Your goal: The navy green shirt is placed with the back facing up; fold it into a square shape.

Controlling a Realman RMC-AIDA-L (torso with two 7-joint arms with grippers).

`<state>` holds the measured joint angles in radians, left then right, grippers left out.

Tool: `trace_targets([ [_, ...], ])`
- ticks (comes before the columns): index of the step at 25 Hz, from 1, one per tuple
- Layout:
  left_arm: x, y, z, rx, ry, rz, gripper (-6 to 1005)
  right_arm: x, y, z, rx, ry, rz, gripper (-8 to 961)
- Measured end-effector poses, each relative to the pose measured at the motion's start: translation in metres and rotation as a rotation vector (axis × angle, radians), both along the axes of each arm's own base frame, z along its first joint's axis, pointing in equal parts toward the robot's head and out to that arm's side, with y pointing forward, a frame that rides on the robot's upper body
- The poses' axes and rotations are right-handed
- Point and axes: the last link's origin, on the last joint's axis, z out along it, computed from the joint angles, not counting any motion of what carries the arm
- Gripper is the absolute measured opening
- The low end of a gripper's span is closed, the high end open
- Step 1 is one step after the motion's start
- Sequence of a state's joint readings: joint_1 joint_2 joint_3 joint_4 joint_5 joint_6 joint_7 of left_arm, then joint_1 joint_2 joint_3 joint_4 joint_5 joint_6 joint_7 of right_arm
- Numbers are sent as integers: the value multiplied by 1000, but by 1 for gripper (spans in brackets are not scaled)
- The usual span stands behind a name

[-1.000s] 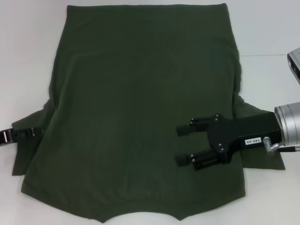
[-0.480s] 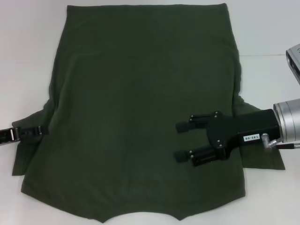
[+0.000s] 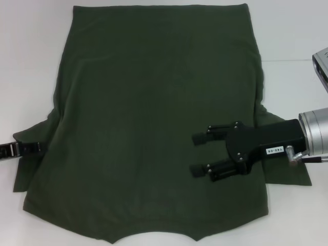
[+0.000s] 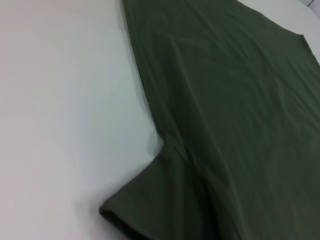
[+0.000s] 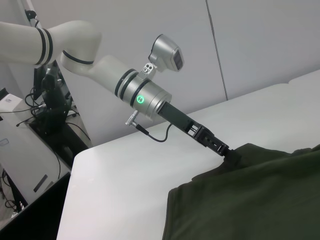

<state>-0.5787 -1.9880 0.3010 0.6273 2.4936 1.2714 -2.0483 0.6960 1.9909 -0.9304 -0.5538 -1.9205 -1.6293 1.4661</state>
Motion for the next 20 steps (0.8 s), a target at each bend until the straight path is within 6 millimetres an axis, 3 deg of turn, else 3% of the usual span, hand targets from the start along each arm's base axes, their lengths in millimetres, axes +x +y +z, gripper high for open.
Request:
trace_targets([
  [5,-1,0,0,-2,9,3,626,0,0,0,1,1,-1,916],
  [10,-1,1,1,-9,20,2,590,0,1,0,2,2,-2,916],
  [16,-1,2,0,-16,29,-1,381,-1,1,0,2,2,-1,917],
  [20,0,2,0,-15,29,-1,350,-1,1,0,2,2,-1,917],
])
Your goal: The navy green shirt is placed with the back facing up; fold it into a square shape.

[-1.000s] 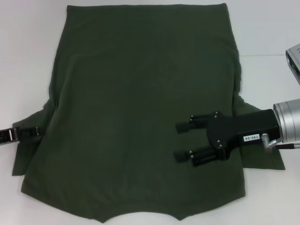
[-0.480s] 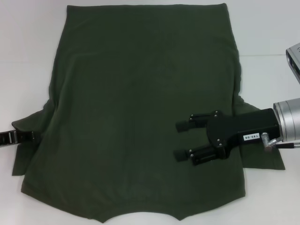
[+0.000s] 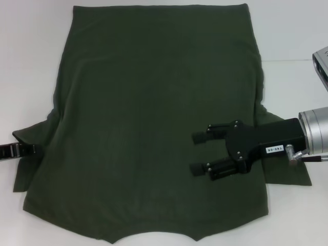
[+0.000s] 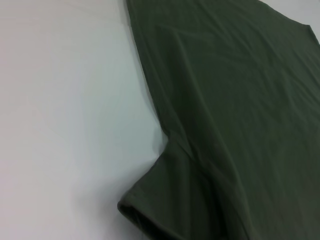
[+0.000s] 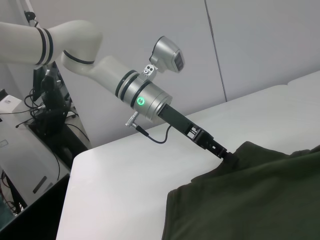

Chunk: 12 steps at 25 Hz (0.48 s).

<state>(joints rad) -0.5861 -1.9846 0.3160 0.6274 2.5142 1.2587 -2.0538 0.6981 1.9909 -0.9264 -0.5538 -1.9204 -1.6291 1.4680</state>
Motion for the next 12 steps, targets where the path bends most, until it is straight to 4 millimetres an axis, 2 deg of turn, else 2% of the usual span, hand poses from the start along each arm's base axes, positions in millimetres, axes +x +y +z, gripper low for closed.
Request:
trace_targets([
  [9,-2,1,-4,-22,45,-9,321,0,0,0,1,-1,3,917],
  [12,-1,2,-4,-26,48,-15,245,0,0,0,1,-1,6,917],
])
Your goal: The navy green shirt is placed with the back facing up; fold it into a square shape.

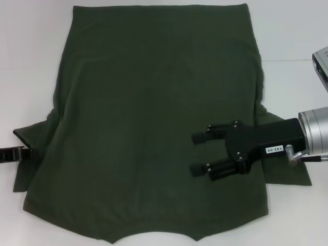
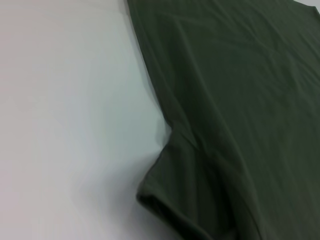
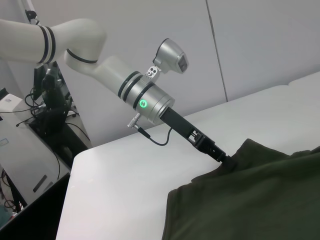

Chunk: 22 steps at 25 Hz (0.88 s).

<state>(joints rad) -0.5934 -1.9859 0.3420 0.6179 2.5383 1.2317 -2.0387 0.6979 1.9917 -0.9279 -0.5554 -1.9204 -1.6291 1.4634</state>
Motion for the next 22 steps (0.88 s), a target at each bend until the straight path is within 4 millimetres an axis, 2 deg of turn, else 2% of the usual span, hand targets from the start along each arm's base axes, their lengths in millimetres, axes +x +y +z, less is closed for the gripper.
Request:
trace_targets([
  [8,1,2,1,-1,6,-4,11,0,0,-1,4,-4,1,916],
  [12,2,4,6,0,13,-8,11,0,1,-1,5,-5,1,916],
  [22,11,22,38,-20,110,-29,10,0,0,-3,3,-1,1,916],
])
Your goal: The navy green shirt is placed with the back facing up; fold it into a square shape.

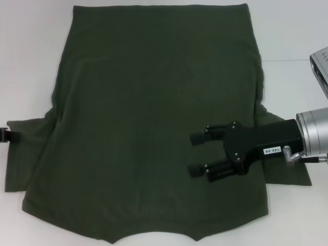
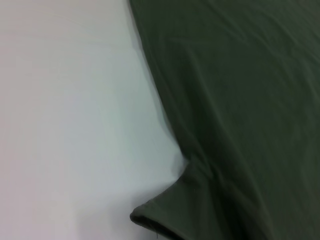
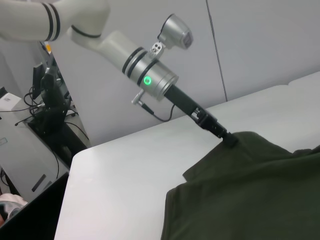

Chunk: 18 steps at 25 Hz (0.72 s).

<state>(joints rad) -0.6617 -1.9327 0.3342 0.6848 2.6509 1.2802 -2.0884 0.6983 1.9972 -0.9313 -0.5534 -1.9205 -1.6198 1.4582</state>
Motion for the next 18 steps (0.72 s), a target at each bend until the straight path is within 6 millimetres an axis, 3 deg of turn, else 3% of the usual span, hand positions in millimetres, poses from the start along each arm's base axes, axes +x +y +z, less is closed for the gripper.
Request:
trace_targets([
  [18,39,38,46,-87,176,-52,10,1,1,-10,19,-20,-11,916],
])
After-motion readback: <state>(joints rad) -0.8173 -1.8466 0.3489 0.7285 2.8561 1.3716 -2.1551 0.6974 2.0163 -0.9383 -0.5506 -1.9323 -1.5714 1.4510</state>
